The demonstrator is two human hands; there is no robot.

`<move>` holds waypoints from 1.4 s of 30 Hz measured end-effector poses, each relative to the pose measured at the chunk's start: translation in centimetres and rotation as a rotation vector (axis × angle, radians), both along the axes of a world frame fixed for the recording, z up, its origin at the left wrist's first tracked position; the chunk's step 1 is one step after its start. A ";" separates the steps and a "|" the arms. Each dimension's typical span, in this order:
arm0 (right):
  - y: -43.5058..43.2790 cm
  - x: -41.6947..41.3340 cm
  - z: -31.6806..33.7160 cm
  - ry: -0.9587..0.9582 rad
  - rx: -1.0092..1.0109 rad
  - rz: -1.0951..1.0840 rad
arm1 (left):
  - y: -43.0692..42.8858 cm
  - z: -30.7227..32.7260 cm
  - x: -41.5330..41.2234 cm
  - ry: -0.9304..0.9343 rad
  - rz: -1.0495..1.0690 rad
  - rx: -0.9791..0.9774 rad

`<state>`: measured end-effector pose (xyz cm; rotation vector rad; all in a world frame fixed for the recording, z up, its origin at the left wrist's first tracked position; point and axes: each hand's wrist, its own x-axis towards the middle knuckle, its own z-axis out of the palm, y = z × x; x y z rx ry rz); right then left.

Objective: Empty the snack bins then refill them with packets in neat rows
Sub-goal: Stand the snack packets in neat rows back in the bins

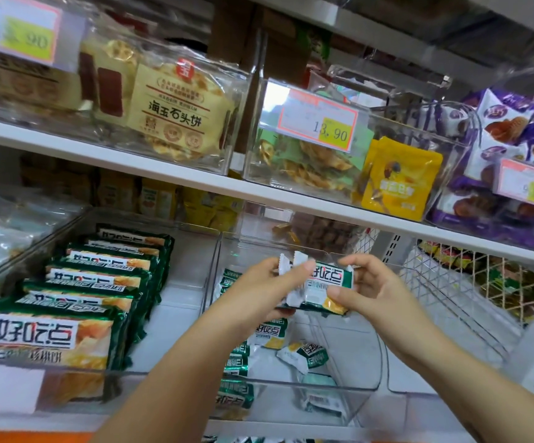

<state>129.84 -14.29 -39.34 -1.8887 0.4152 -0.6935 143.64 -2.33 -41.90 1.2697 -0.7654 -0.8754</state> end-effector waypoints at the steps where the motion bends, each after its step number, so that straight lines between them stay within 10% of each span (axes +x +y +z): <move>1: 0.0 0.2 0.0 0.014 -0.033 -0.012 | 0.1 -0.1 0.1 -0.065 -0.014 0.002; 18: -3.4 3.8 -2.3 0.460 -0.284 0.189 | 2.1 0.5 3.1 -0.815 0.204 0.239; 25: -4.9 4.9 -8.3 0.669 -0.323 0.175 | 2.9 -1.9 5.8 -0.802 0.421 0.304; 34: -3.3 8.0 -8.5 0.966 -1.018 0.203 | 2.1 -2.7 5.8 -0.827 0.442 0.319; 42: -3.1 7.8 -9.1 0.850 -1.078 0.076 | 2.0 -2.9 6.0 -0.818 0.437 0.318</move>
